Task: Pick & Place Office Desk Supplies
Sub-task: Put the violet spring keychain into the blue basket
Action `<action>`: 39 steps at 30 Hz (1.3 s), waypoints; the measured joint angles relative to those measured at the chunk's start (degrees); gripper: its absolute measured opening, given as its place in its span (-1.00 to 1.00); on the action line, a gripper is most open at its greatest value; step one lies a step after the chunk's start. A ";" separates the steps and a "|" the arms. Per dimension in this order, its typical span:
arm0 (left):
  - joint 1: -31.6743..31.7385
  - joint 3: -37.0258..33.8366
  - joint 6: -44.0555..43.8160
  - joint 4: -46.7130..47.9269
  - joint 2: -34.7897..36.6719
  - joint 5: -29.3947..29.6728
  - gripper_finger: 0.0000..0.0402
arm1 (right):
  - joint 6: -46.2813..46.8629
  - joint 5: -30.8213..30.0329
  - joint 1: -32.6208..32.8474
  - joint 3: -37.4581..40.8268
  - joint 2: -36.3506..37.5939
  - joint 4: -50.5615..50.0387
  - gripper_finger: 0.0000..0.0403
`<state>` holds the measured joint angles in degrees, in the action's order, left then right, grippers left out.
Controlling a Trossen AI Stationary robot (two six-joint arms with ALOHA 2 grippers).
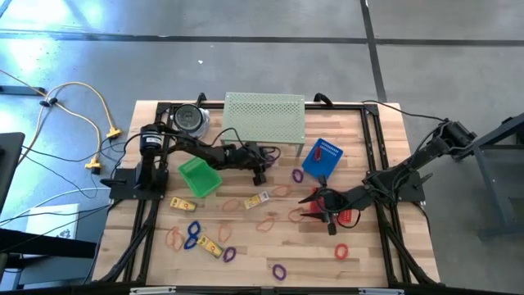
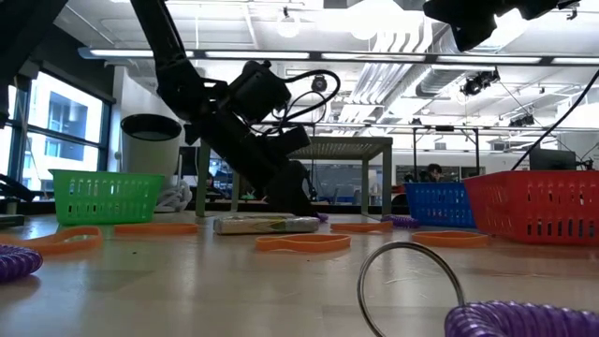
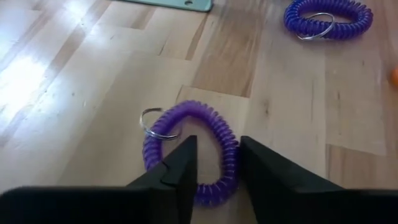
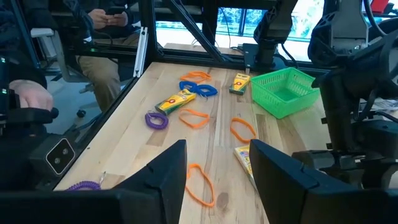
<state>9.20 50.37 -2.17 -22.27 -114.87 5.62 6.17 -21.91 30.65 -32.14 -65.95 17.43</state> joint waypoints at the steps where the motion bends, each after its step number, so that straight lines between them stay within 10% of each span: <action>1: -0.01 0.00 0.01 0.07 -0.02 -0.02 -0.53 | 0.00 0.00 0.00 0.00 0.00 0.00 -0.19; 9: -0.04 -0.02 -2.22 1.81 0.00 0.24 -0.94 | 0.02 0.00 0.00 0.00 0.00 0.00 -0.19; 39: -15.11 -0.42 -2.77 6.38 21.86 -2.11 -0.98 | 0.09 -0.02 0.00 0.00 0.00 -0.63 -0.19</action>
<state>-5.91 49.95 -4.95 -15.89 -93.01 3.51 6.26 -21.93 30.65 -32.14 -65.95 16.80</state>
